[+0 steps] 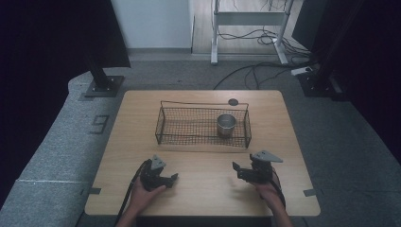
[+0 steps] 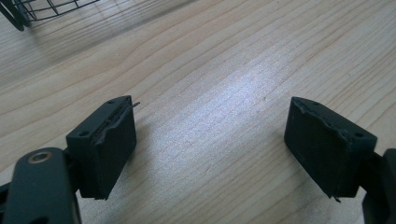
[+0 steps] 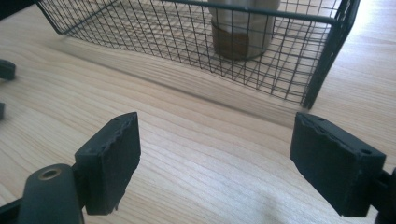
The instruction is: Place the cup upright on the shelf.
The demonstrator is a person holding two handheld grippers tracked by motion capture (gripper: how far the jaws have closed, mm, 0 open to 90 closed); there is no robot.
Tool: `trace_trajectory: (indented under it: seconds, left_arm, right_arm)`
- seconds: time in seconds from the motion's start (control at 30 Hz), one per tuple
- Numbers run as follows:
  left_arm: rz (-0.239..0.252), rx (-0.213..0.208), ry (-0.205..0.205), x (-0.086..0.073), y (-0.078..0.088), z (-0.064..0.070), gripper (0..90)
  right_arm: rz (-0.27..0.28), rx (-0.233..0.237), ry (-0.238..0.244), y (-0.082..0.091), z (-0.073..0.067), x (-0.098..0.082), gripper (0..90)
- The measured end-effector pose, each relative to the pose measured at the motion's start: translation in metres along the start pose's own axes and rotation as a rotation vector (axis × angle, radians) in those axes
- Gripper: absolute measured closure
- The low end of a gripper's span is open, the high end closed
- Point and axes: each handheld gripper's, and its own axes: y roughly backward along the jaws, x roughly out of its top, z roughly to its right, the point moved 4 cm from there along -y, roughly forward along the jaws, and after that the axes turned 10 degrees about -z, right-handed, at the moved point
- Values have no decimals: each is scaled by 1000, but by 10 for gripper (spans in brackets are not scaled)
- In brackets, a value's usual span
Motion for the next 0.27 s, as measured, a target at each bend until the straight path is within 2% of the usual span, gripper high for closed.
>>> trace_trajectory:
  seconds: [0.07,0.27]
  left_arm:
    - [0,0,0,0,0,0,168]
    - [0,0,0,0,0,0,168]
  right_arm:
    - [8,3,-12,1,1,0,165]
    - [8,-5,2,0,-1,0,173]
